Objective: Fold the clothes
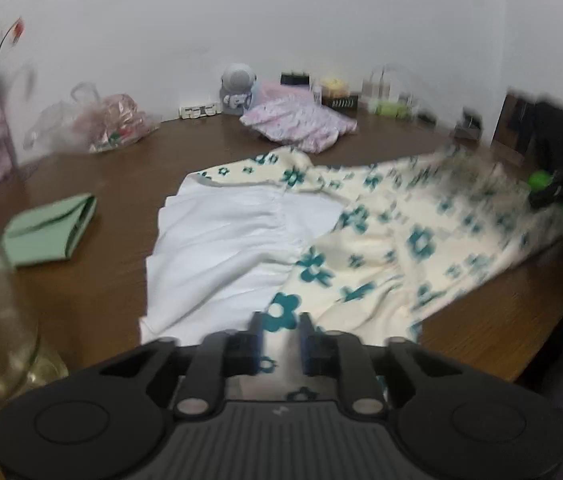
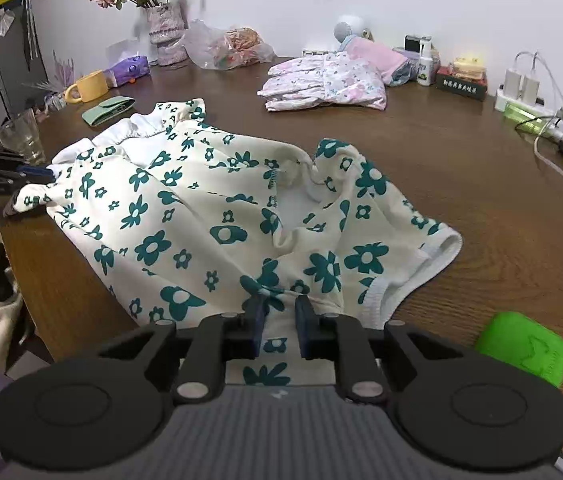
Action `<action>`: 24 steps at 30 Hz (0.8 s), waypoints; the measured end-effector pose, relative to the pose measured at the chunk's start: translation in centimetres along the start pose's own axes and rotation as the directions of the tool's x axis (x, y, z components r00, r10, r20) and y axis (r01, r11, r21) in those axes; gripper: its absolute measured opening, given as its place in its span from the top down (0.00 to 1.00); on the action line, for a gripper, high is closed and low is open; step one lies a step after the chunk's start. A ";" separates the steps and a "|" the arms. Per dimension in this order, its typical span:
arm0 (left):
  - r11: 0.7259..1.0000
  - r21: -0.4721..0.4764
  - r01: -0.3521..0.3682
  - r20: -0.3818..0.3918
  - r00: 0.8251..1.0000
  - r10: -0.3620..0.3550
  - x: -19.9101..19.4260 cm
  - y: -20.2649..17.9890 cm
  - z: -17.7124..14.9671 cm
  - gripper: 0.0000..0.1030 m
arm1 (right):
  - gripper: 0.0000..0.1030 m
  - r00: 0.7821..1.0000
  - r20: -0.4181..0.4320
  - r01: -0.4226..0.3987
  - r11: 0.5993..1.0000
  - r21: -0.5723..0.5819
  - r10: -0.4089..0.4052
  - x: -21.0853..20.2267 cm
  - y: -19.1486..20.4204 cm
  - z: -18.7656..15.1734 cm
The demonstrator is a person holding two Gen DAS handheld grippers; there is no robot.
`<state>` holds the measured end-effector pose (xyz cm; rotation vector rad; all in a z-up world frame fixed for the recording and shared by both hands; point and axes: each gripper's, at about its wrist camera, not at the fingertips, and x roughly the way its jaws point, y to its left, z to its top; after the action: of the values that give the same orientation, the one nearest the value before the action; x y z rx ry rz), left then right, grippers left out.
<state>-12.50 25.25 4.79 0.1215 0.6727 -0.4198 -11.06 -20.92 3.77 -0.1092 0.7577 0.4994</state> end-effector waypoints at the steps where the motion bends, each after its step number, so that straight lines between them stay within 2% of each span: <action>1: 1.000 -0.010 0.024 0.009 1.000 -0.024 -0.5 0.0 -0.1 0.39 | 0.84 1.000 0.017 0.002 1.000 -0.012 -0.002 -0.4 0.3 0.2; 3: 0.998 0.023 0.057 0.011 0.998 -0.057 -0.7 -0.7 -0.3 0.27 | 0.84 0.996 0.077 -0.034 0.999 -0.037 0.037 -1.4 1.2 0.9; 5: 0.997 0.047 0.063 -0.006 0.998 -0.063 -0.4 -1.2 -0.4 0.27 | 0.82 0.990 0.102 -0.094 0.992 -0.083 0.102 -1.4 2.6 1.4; 6: 0.997 0.056 0.057 -0.021 0.998 -0.056 0.0 -1.3 -0.5 0.32 | 0.80 0.986 0.097 -0.122 0.987 -0.105 0.133 -1.0 3.3 1.6; 7: 0.997 0.065 0.051 -0.035 0.998 -0.048 0.4 -1.5 -0.5 0.58 | 0.80 0.985 0.084 -0.141 0.983 -0.122 0.151 -0.4 3.9 1.6; 9: 0.996 0.085 0.041 -0.060 0.998 -0.036 1.1 -1.7 -0.4 0.87 | 0.80 0.987 0.039 -0.152 0.979 -0.140 0.159 1.4 4.9 1.5; 11: 0.992 0.113 0.049 -0.049 0.998 -0.043 0.3 -1.4 0.1 0.90 | 0.83 0.988 -0.016 -0.152 0.979 -0.133 0.152 3.0 5.3 1.2; 12: 0.988 0.143 0.053 -0.045 0.998 -0.047 -0.3 -1.5 0.3 0.91 | 0.88 0.988 -0.044 -0.151 0.980 -0.130 0.147 3.5 5.4 0.9; 15: 0.973 0.220 0.066 -0.062 0.997 -0.054 -1.2 -1.7 0.7 0.93 | 0.95 0.988 -0.058 -0.150 0.984 -0.100 0.145 3.5 4.8 0.5; 18: 0.953 0.303 0.016 -0.126 0.992 0.024 -0.2 -1.6 -0.8 0.93 | 0.96 0.987 -0.076 -0.152 0.982 -0.117 0.143 3.1 4.5 -0.1; 19: 0.950 0.313 0.007 -0.102 0.994 0.027 -0.2 -1.7 -1.2 0.93 | 0.98 0.987 -0.083 -0.151 0.980 -0.127 0.141 3.0 4.4 -0.3; 21: 0.950 0.313 -0.002 -0.110 0.993 0.038 -0.3 -1.8 -1.1 0.92 | 1.00 0.988 -0.088 -0.140 0.982 -0.128 0.129 2.6 4.0 -0.5; 22: 0.954 0.300 0.000 -0.104 0.994 0.033 -0.7 -2.0 -0.7 0.87 | 1.00 0.987 -0.091 -0.140 0.982 -0.123 0.130 2.4 3.8 -0.6; 24: 0.957 0.289 0.011 -0.068 0.998 0.009 -2.0 -2.2 0.6 0.84 | 1.00 0.986 -0.091 -0.147 0.982 -0.118 0.137 1.9 3.3 -0.3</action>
<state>-14.43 23.79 6.52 0.4146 0.6758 -0.5151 -11.67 -17.34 2.54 -0.1940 0.8186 0.6823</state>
